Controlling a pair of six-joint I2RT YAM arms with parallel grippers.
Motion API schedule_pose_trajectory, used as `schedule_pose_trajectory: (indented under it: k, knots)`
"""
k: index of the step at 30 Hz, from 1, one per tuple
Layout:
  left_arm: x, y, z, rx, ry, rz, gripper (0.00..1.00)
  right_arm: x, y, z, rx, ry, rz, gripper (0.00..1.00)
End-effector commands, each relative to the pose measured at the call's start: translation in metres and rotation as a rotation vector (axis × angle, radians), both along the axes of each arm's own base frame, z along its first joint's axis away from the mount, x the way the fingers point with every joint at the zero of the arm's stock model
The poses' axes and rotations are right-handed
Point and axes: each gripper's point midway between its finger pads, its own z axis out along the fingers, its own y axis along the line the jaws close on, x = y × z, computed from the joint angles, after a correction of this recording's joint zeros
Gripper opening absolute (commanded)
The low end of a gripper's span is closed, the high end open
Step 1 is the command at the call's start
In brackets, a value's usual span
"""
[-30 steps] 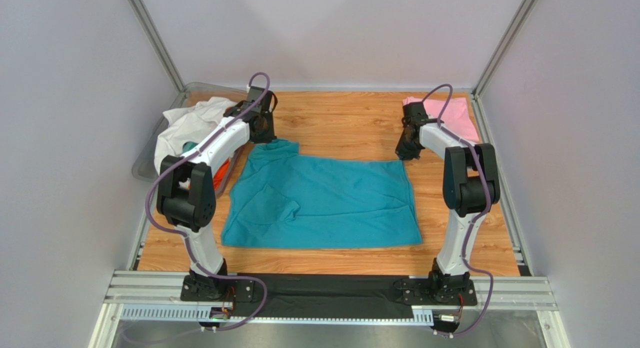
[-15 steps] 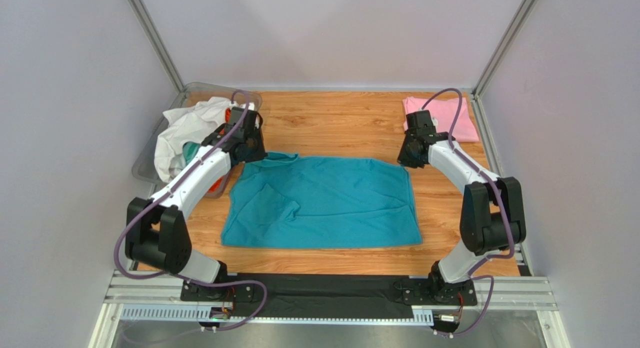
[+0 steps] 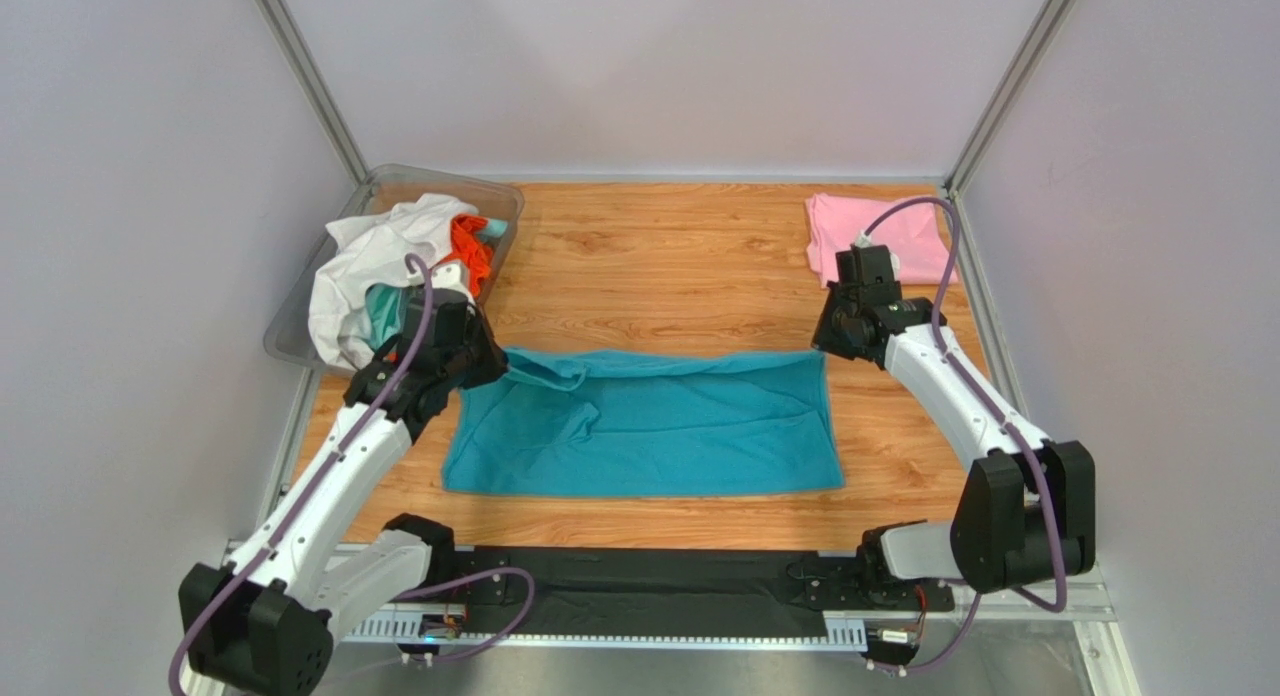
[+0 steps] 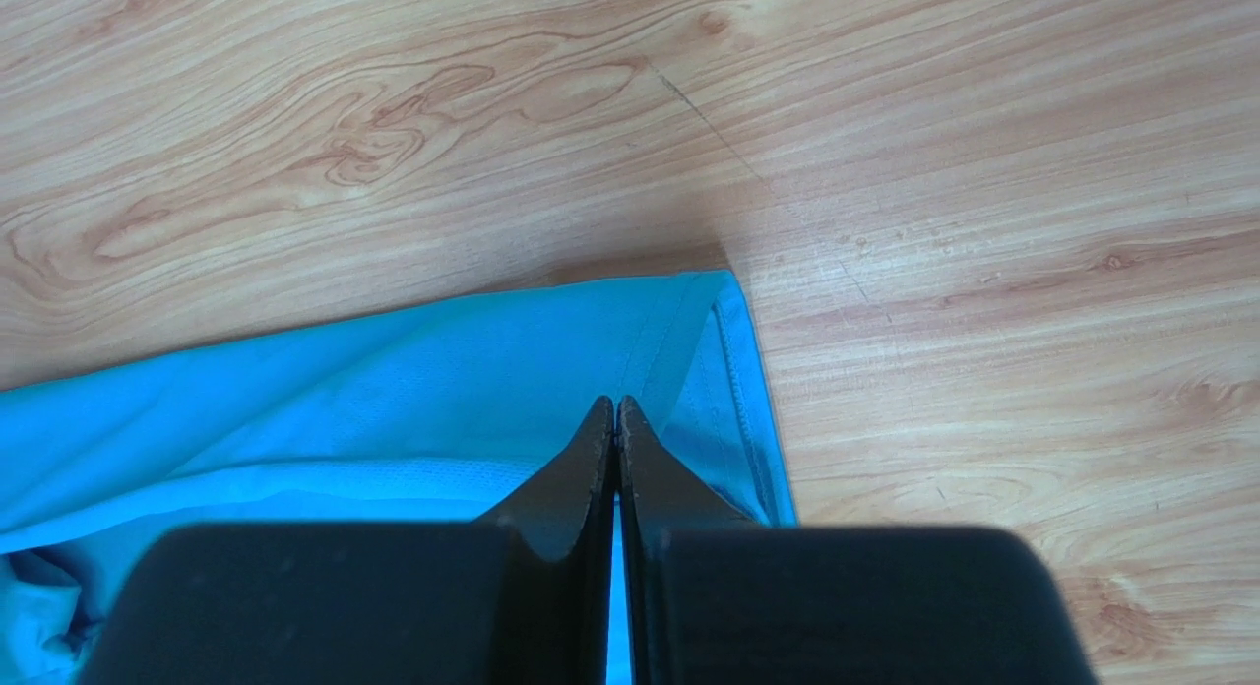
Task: Fold and stack the t-shirts
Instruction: Fold the tshirt
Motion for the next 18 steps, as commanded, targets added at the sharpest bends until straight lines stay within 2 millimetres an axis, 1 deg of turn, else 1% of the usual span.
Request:
schedule_pose_trajectory:
  k: [1,5,13,14,18]
  knots:
    - [-0.017,0.001,-0.001,-0.051,0.004,0.022,0.00,-0.010,0.003,0.008,0.007,-0.013,0.045,0.00]
    - [-0.034,0.003,-0.010,-0.083,0.020,0.037,0.00,-0.017,0.007,0.006,0.028,-0.009,0.062,0.00]
    - [-0.061,0.009,-0.031,-0.122,0.067,0.085,0.00,-0.034,0.013,-0.009,0.053,0.028,0.092,0.00]
    - [-0.067,0.010,-0.039,-0.124,0.097,0.097,0.00,-0.037,0.013,-0.014,0.053,0.042,0.095,0.00]
    - [-0.083,0.021,-0.058,-0.116,0.150,0.170,0.00,-0.045,0.011,-0.024,0.049,0.060,0.092,0.00]
